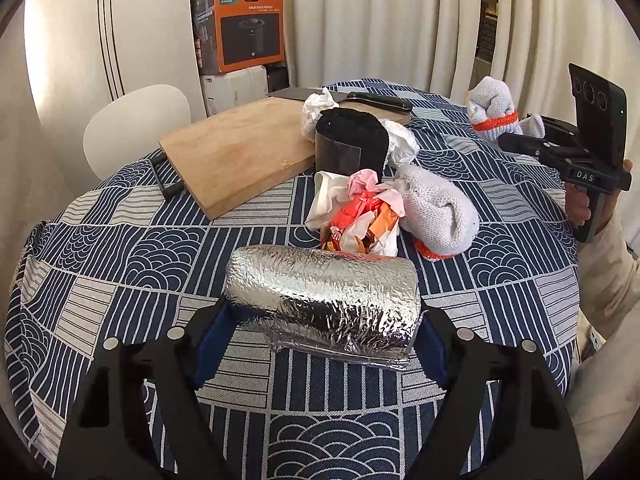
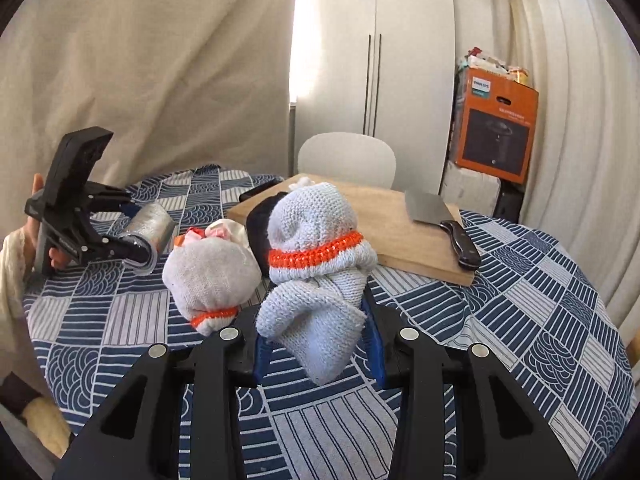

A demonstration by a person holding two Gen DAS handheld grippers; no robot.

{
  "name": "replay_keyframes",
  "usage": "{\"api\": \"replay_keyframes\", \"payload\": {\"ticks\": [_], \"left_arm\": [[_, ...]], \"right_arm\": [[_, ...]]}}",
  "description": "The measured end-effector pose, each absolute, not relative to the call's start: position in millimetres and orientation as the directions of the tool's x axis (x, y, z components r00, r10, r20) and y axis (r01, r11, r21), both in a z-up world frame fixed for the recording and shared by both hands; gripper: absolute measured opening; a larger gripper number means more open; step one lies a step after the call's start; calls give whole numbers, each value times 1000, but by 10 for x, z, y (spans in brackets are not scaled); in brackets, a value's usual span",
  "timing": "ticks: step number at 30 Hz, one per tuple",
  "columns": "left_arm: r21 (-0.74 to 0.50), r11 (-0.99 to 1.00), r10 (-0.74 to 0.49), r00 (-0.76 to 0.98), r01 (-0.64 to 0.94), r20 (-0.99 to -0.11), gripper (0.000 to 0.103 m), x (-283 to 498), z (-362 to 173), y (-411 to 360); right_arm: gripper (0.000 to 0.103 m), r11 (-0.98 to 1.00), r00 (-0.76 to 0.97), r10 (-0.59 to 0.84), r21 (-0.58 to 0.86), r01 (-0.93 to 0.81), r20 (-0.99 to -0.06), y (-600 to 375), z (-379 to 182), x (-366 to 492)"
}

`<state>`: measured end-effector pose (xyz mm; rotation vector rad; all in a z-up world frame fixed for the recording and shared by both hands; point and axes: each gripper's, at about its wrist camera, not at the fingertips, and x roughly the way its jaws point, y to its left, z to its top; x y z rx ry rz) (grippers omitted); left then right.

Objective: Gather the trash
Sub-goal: 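Carry foil roll and glove to the trash bag and open both grippers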

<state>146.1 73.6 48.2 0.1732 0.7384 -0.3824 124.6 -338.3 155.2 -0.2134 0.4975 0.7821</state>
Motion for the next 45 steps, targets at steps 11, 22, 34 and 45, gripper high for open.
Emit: {"api": "replay_keyframes", "payload": {"ticks": [11,22,34,45], "left_arm": [[35,912,-293,711,408,-640,77,1033,614,574],[68,906,-305,758,417,-576,77,548,697,263],[66,887,-367,784,457,-501,77,-70,569,-163],[49,858,-433,771,511,-466,77,-494,358,-519]], "right_arm": [[35,658,610,602,-112,-744,-515,-3295,1577,997],[36,636,607,637,-121,-762,-475,-3442,1627,507],[36,622,588,711,-46,-782,-387,-3920,1602,-72],[36,572,518,760,26,-820,-393,-4188,1343,-473]]}}
